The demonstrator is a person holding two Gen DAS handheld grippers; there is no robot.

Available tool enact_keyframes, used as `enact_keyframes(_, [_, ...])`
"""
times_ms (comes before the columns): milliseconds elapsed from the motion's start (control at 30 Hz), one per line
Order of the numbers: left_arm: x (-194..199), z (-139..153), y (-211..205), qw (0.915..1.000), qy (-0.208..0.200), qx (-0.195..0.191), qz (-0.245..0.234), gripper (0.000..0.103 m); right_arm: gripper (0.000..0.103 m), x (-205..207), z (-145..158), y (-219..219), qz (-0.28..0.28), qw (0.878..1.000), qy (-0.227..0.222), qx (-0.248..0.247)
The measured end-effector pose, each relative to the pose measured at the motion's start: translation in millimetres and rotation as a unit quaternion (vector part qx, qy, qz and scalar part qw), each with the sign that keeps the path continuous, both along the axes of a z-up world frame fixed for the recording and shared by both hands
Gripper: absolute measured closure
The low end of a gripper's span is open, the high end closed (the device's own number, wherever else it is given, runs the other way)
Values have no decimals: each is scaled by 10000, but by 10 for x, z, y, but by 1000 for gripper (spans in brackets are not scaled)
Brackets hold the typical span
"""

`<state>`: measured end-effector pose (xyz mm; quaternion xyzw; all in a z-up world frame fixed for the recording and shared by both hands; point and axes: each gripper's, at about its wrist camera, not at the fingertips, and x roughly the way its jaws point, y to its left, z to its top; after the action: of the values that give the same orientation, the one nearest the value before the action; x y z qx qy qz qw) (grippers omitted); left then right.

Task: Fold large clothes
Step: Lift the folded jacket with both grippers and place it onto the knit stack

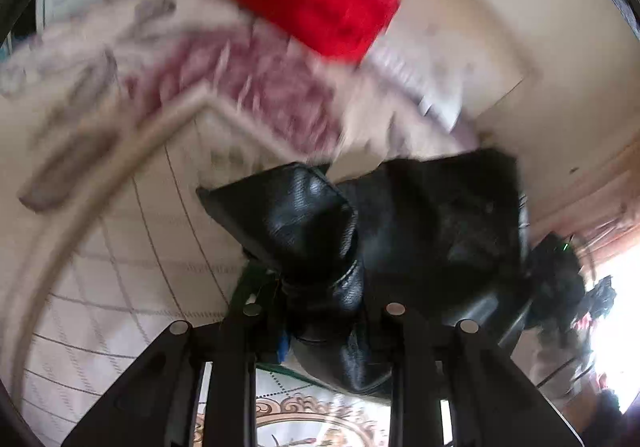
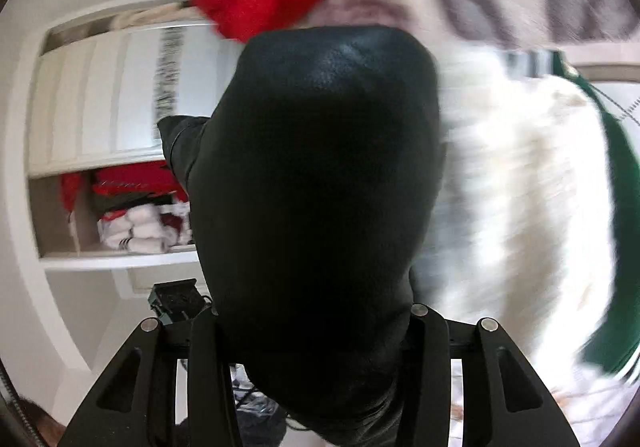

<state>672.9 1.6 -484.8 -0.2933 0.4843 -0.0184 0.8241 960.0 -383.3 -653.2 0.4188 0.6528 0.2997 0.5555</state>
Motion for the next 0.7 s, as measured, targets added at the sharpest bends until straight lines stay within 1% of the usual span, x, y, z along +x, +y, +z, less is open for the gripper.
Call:
enact_keyframes(33, [26,-110,-42,10000,73,-14,-30,81,48,46,-135,-62,-14,9999,107,-99])
enact_keyframes(67, [54,-229,-71,9999,110,-24,-90,77,44,107,-221,-112,16,9997,125,-196])
enact_keyframes(100, [70,-270,-80,9999,72,2,-131,73,39,157,-256,-143,54,9996,102,-276])
enact_keyframes(167, [110,-229,-92,9997,43,86,-215,72,37,207,-238,-160,45,9995,52,-310])
enact_keyframes(200, [141,-193,-91,9994,116,144,-307,71,32,225,-176,-139,98,9988,-37,-477])
enact_keyframes(233, [153,-165,-126,9990,160,194,-376,71,29,214,-106,-104,141,9974,-82,-700])
enact_keyframes(267, [164,-120,-130,9984,210,252,-451,67,22,220,-3,-83,164,9940,-160,-1074])
enact_keyframes(300, [160,-66,-140,9977,260,398,-484,54,14,215,141,-73,145,9865,-359,-1589])
enact_keyframes(333, [155,-18,-161,9967,294,527,-544,46,11,124,235,-54,115,9783,-577,-1987])
enact_keyframes(367, [119,32,-210,9957,306,640,-596,24,8,42,378,-31,75,9658,-798,-2467])
enact_keyframes(400, [100,75,-237,9944,284,808,-626,9,7,-58,456,-3,61,9530,-937,-2879])
enact_keyframes(433, [69,164,-283,9914,227,1087,-686,7,6,-174,587,26,-34,9363,-1136,-3324])
enact_keyframes(467, [56,215,-307,9884,209,1311,-734,7,4,-322,687,73,-77,9167,-1295,-3779])
enact_keyframes(500, [51,256,-328,9851,206,1526,-759,7,2,-509,751,130,-116,8917,-1416,-4297])
enact_keyframes(533, [27,312,-359,9821,173,1703,-790,7,1,-631,790,135,-179,8765,-1495,-4572])
enact_keyframes(567, [-4,383,-388,9792,113,1851,-825,7,1,-771,891,211,-271,8577,-1592,-4881])
enact_keyframes(600, [-39,449,-415,9766,81,1972,-851,7,1,-949,982,297,-347,8364,-1677,-5207])
enact_keyframes(633, [-85,520,-446,9746,43,2056,-890,6,0,-1060,1039,363,-359,8252,-1728,-5366])
enact_keyframes(667, [-137,594,-479,9727,-4,2122,-943,5,0,-1214,1116,458,-370,8079,-1808,-5597])
enact_keyframes(700, [-188,664,-512,9703,-34,2211,-985,3,0,-1359,1154,522,-408,7965,-1855,-5740])
